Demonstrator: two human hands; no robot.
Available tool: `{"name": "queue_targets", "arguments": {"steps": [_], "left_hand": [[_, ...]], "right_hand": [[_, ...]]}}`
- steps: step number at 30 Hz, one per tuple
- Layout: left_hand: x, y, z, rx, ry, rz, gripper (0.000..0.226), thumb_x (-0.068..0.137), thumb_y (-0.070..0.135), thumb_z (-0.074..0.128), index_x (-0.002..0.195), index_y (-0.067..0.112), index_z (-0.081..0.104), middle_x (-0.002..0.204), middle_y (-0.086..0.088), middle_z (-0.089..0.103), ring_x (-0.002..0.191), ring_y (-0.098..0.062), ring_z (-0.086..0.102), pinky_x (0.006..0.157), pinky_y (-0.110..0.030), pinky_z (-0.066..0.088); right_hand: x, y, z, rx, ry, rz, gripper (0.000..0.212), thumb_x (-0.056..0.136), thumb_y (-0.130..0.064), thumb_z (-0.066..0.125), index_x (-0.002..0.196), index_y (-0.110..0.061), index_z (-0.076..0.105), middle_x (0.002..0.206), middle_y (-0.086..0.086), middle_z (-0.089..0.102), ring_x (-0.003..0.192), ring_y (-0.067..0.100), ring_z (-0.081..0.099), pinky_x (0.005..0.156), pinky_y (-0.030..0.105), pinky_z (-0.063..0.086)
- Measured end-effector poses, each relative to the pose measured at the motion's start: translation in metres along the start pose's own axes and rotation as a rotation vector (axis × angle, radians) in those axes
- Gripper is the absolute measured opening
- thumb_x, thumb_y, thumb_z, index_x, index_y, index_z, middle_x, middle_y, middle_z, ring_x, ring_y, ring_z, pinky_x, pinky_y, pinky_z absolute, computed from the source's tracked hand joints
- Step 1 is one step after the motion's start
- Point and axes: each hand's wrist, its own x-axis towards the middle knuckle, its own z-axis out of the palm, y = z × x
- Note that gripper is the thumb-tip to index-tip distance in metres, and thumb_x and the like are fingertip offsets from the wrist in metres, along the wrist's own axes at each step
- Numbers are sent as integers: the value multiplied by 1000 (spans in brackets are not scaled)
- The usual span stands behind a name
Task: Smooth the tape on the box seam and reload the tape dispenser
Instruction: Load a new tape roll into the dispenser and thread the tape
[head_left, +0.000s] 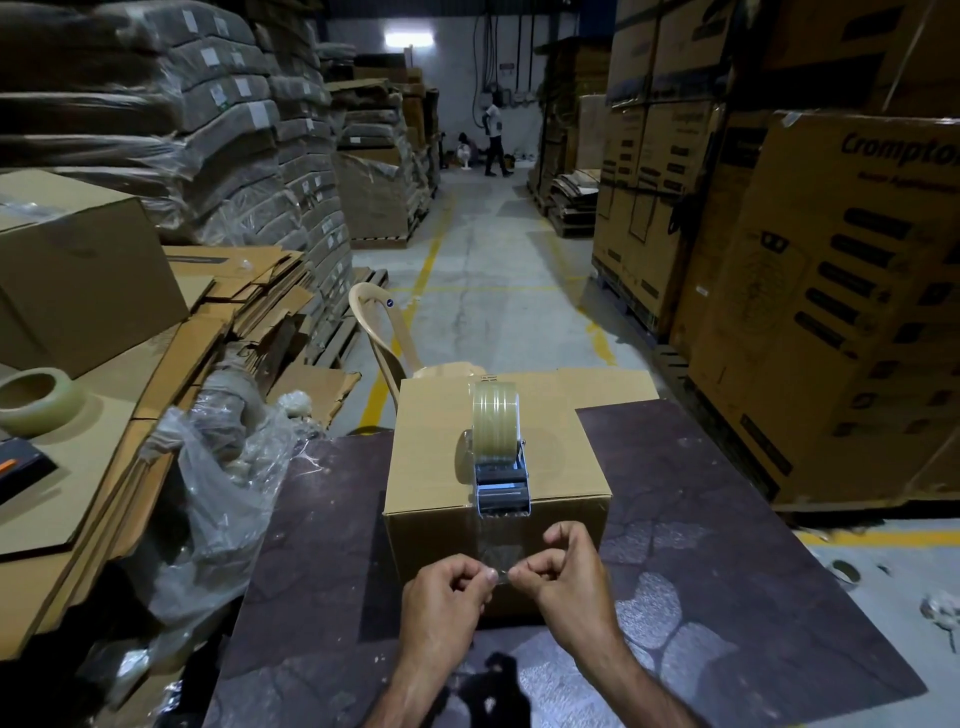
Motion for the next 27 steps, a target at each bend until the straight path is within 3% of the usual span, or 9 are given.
{"name": "queue_targets", "arguments": {"steps": [11, 16, 20, 23, 27], "left_hand": [[1, -3, -3, -33, -8, 5, 23, 89, 21, 66, 66, 20, 72, 57, 6, 68, 50, 4, 57, 54, -7, 43], [0, -3, -3, -23, -5, 14, 24, 89, 24, 66, 67, 18, 71, 57, 6, 68, 51, 4, 56, 53, -7, 42], [1, -3, -3, -22, -9, 13, 24, 89, 24, 66, 66, 17, 71, 57, 6, 68, 50, 3, 56, 53, -8, 43], [-1, -2, -3, -29, -11, 14, 24, 89, 25, 66, 66, 18, 71, 58, 6, 69, 50, 3, 57, 53, -9, 43], [-2, -2, -4, -39, -13, 10, 25, 89, 24, 66, 65, 18, 70, 56, 7, 67, 50, 3, 56, 52, -9, 43]], "right_hand": [[2, 0, -6, 19, -62, 29, 38, 81, -3, 71, 98, -20, 42, 74, 7, 73, 70, 16, 70, 75, 39, 57], [2, -2, -7, 20, -38, 16, 27, 89, -3, 59, 97, -21, 39, 73, 1, 75, 66, 14, 68, 73, 38, 55], [1, -6, -3, 20, -4, 9, 33, 83, -18, 72, 95, -22, 42, 70, -1, 74, 68, 12, 69, 75, 38, 55], [1, -7, 0, -6, 11, -16, 38, 78, -13, 77, 93, -23, 43, 65, 3, 71, 61, 12, 67, 72, 39, 57], [1, -6, -1, 15, 7, -16, 31, 85, -6, 68, 94, -21, 43, 68, 6, 72, 64, 17, 68, 71, 43, 57]]}}
